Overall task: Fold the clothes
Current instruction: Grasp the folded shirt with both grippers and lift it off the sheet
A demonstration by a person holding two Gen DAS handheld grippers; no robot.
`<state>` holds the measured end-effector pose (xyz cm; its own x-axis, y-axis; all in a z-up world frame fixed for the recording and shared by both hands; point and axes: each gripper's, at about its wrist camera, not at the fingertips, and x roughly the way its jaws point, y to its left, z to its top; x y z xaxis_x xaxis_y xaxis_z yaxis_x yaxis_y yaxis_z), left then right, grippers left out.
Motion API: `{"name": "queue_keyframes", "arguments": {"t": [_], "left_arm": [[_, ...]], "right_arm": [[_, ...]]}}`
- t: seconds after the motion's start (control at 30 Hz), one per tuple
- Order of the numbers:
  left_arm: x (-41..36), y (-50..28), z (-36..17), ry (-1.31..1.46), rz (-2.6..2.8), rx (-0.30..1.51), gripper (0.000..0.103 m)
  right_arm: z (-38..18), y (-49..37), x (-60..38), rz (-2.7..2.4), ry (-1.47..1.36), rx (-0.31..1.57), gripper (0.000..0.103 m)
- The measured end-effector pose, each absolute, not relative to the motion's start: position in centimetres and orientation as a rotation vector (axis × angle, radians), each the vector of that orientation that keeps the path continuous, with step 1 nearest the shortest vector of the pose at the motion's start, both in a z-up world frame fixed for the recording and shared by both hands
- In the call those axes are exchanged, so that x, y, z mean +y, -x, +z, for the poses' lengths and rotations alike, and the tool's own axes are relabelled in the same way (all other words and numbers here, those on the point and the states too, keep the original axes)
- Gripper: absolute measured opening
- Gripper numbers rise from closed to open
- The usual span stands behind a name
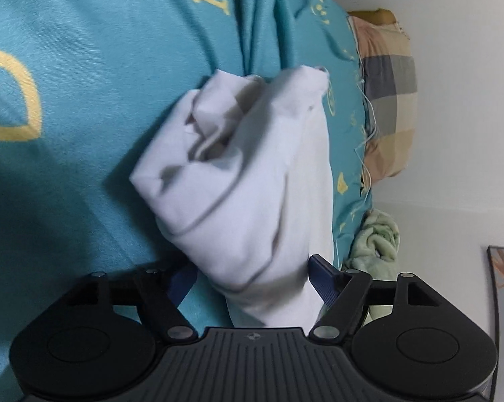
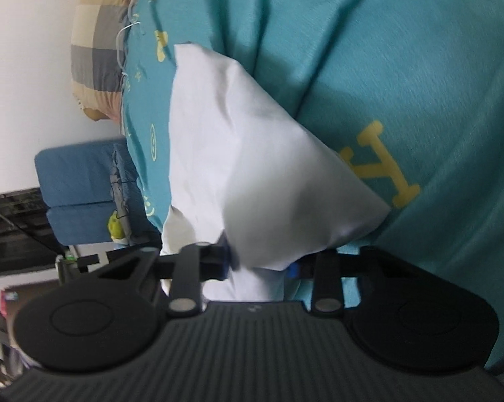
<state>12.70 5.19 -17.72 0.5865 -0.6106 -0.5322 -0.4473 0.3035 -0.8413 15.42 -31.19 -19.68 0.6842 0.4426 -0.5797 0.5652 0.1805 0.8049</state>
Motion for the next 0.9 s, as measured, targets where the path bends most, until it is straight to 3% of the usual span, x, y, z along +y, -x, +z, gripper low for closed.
{"name": "queue_keyframes", "arguments": {"t": [0.07,0.17,0.23,0.6,0.9], "left_arm": [[5.5,-12.6,-17.7,1.333,-0.113,0.986,0.058],[5.3,-12.3,-16.5,1.308,-0.106,0.942,0.037],[5.6,-12.3,-15.1,1.276,-0.121,0.918,0.029],[3.7,-9.1,-6.1,1.198,-0.263,0.912,0.026],[-9.8,-11.2,4.2,1.096,-0.463,0.891,0.027]], "right_arm": [[-19.1,-15.6,-31.2,-0.097,-1.389,0.881,0.024],[-18.3,-15.5,-30.9,-0.083,-1.324,0.852,0.021],[-17.8,-15.6,-30.8,-0.076,-1.298,0.834,0.02],[-11.8,-8.2,-33.6,-0.05,-1.409,0.687,0.019],[-3.5,-3.3,-43.0,-0.086,-1.422,0.487,0.019]]}}
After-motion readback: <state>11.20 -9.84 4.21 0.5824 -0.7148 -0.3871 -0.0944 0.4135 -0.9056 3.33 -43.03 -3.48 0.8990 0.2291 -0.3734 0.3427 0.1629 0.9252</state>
